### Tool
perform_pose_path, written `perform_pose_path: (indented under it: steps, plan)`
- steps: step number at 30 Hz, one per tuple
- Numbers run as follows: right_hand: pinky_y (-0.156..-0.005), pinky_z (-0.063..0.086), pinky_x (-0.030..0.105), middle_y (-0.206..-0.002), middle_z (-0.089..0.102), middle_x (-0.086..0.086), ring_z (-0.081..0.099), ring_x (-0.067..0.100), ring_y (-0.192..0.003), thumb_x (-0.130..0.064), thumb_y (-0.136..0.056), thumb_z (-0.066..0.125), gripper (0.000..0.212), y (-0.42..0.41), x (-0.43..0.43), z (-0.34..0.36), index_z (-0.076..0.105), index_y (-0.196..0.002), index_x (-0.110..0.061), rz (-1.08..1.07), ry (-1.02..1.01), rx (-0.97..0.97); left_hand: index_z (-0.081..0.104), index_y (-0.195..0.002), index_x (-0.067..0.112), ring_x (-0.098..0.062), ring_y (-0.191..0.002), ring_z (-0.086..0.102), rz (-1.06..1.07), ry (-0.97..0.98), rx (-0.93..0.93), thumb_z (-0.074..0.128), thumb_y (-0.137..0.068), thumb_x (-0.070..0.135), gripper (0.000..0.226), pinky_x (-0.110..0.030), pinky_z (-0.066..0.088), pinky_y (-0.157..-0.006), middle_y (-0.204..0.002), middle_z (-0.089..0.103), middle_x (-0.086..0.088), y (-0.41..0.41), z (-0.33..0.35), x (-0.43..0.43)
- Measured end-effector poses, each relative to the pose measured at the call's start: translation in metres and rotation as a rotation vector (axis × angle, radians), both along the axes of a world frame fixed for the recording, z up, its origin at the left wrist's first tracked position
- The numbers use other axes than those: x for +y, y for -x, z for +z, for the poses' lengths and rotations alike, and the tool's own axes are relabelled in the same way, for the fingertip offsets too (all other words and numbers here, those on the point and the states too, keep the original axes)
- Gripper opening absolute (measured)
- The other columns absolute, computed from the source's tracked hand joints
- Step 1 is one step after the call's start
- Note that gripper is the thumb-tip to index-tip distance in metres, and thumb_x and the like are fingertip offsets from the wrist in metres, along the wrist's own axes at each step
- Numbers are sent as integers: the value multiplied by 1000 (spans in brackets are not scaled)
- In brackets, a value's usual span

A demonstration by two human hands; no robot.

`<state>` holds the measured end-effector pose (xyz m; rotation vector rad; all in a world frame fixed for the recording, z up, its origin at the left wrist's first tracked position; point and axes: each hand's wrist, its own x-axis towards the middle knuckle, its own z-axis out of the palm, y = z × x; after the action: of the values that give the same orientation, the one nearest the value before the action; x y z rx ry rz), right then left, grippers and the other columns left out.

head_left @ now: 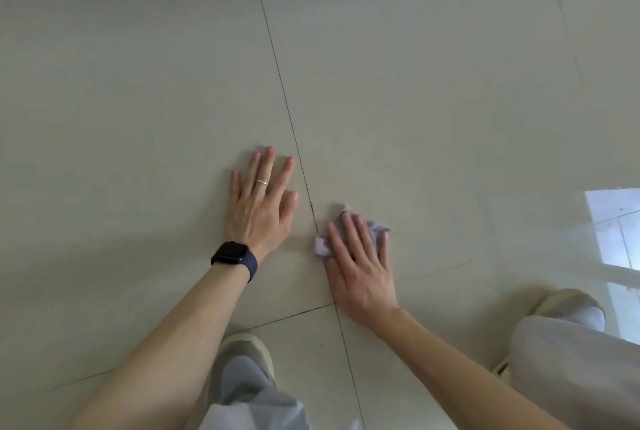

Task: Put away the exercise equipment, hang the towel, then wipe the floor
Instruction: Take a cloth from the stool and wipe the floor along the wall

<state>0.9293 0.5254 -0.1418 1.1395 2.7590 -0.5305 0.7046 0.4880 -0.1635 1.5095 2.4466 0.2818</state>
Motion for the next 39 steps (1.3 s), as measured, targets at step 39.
perform_pose_path:
  steps: [39]
  plan:
    - [-124, -4, 48, -168, -8, -7, -10, 12, -153, -55, -103, 10, 59, 226, 243, -3, 6, -159, -35, -190, -23, -51, -16, -152, 47, -21, -152, -14, 420, 194, 51, 4, -92, 73, 68, -58, -1, -120, -164, -20, 3, 239, 7, 13]
